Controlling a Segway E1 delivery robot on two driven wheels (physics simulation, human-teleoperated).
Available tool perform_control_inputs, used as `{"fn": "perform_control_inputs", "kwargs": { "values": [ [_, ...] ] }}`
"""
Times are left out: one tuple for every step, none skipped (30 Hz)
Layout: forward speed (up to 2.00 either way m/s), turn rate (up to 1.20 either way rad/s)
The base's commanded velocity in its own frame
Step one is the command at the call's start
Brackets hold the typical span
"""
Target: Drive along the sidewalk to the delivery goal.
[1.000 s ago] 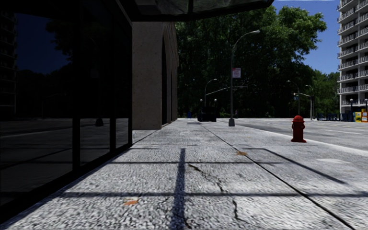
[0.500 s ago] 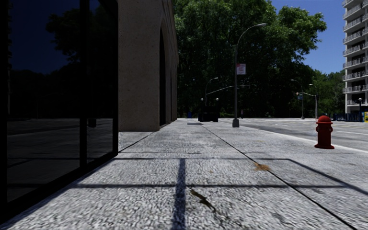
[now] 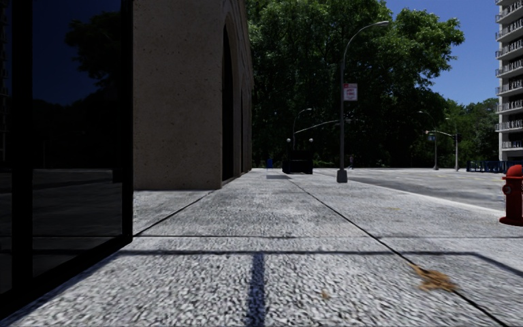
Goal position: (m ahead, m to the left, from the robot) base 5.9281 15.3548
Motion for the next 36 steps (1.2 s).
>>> {"fn": "perform_control_inputs", "kwargs": {
  "values": [
    [2.00,0.00],
    [2.00,0.00],
    [2.00,0.00],
    [2.00,0.00],
    [2.00,0.00],
    [2.00,0.00],
    [2.00,0.00],
    [2.00,0.00],
    [2.00,0.00],
    [2.00,0.00],
    [2.00,0.00],
    [2.00,0.00],
    [2.00,0.05],
    [2.00,0.08],
    [2.00,0.08],
    [2.00,0.08],
    [2.00,0.17],
    [2.00,0.31],
    [2.00,0.36],
    [2.00,0.40],
    [2.00,0.40],
    [2.00,0.48],
    [2.00,0.53],
    [2.00,0.57],
    [2.00,0.57],
    [2.00,0.60],
    [2.00,0.62],
    [2.00,0.66],
    [2.00,0.66],
    [2.00,0.66],
    [2.00,0.67],
    [2.00,0.67],
    [2.00,0.67],
    [2.00,0.67],
    [2.00,0.67],
    [2.00,0.67]
  ]
}}
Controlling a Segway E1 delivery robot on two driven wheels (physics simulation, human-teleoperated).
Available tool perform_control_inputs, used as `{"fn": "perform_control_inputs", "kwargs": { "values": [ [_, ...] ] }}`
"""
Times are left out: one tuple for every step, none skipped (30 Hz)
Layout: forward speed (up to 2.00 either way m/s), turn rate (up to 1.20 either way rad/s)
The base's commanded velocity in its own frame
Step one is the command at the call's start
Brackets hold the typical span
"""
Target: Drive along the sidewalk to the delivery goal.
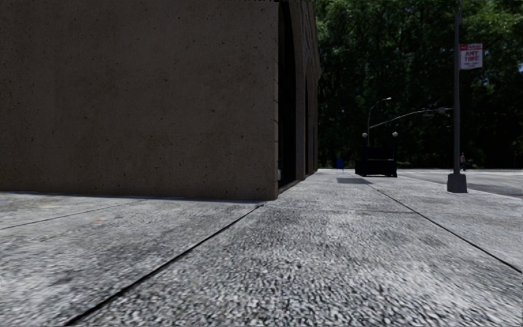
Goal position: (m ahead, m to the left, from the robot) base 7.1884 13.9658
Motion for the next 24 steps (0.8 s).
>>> {"fn": "perform_control_inputs", "kwargs": {
  "values": [
    [2.00,0.68],
    [2.00,0.68],
    [2.00,0.68],
    [2.00,0.68],
    [2.00,0.68],
    [2.00,0.68],
    [2.00,0.68],
    [2.00,0.68],
    [2.00,0.69],
    [2.00,0.74],
    [2.00,0.76],
    [2.00,0.76],
    [2.00,0.76],
    [2.00,0.76],
    [2.00,0.77],
    [2.00,0.77],
    [2.00,0.77],
    [2.00,0.77],
    [2.00,0.77],
    [2.00,0.77],
    [2.00,0.77],
    [2.00,0.77],
    [2.00,0.77],
    [2.00,0.77]
  ]
}}
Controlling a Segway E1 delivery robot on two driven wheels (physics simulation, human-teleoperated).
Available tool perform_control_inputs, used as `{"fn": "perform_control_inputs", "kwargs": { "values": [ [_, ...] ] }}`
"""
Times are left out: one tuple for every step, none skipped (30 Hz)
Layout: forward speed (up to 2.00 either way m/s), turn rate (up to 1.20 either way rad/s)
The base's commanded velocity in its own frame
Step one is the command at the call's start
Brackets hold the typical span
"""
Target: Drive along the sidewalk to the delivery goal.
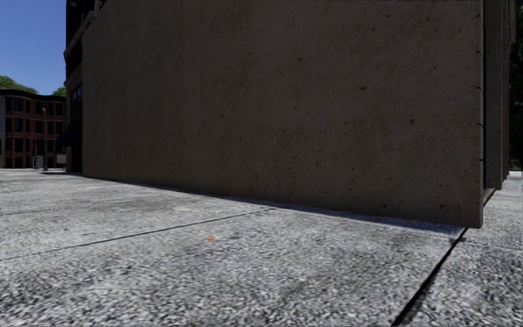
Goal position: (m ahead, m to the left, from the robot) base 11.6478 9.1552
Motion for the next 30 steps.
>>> {"fn": "perform_control_inputs", "kwargs": {
  "values": [
    [2.00,0.77],
    [2.00,0.77],
    [2.00,0.77],
    [2.00,0.77],
    [2.00,0.77],
    [2.00,0.77],
    [2.00,0.77],
    [2.00,0.77],
    [2.00,0.77],
    [2.00,0.77],
    [2.00,0.77],
    [2.00,0.77],
    [2.00,0.77],
    [2.00,0.77],
    [2.00,0.77],
    [2.00,0.77],
    [2.00,0.77],
    [2.00,0.77],
    [2.00,0.77],
    [2.00,0.76],
    [2.00,0.76],
    [2.00,0.71],
    [2.00,0.70],
    [2.00,0.70],
    [2.00,0.70],
    [2.00,0.70],
    [2.00,0.66],
    [2.00,0.50],
    [2.00,0.36],
    [2.00,0.36]
  ]
}}
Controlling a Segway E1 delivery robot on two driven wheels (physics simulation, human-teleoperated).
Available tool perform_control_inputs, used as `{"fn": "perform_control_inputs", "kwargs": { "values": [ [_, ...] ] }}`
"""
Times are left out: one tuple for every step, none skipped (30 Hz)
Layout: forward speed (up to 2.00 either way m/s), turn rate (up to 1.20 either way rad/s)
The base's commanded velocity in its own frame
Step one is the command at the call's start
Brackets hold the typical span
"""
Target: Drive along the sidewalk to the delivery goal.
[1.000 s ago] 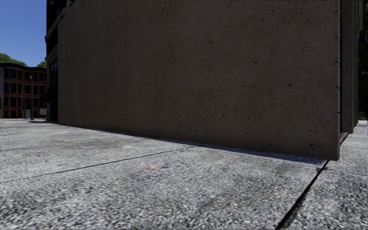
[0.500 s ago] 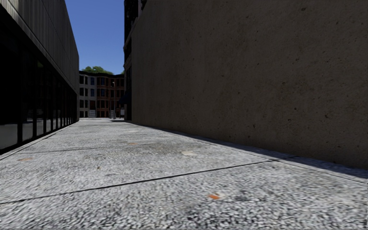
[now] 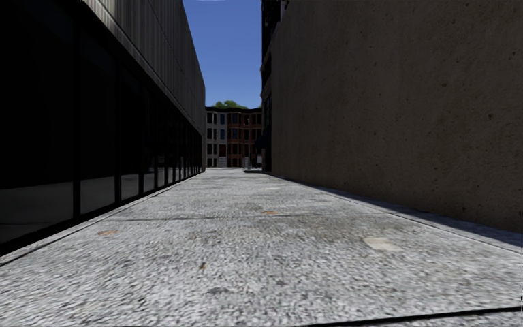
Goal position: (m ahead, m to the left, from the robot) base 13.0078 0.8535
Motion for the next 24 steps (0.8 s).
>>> {"fn": "perform_control_inputs", "kwargs": {
  "values": [
    [2.00,0.00],
    [2.00,0.00],
    [2.00,0.00],
    [2.00,0.00],
    [2.00,0.00],
    [2.00,0.00],
    [2.00,0.00],
    [2.00,0.00],
    [2.00,0.00],
    [2.00,0.00],
    [2.00,0.00],
    [2.00,0.00],
    [2.00,0.00],
    [2.00,0.00],
    [2.00,0.00],
    [2.00,0.00],
    [2.00,0.00],
    [2.00,0.00],
    [2.00,0.00],
    [2.00,0.00],
    [2.00,0.00],
    [2.00,0.00],
    [2.00,0.00],
    [2.00,0.00]
  ]
}}
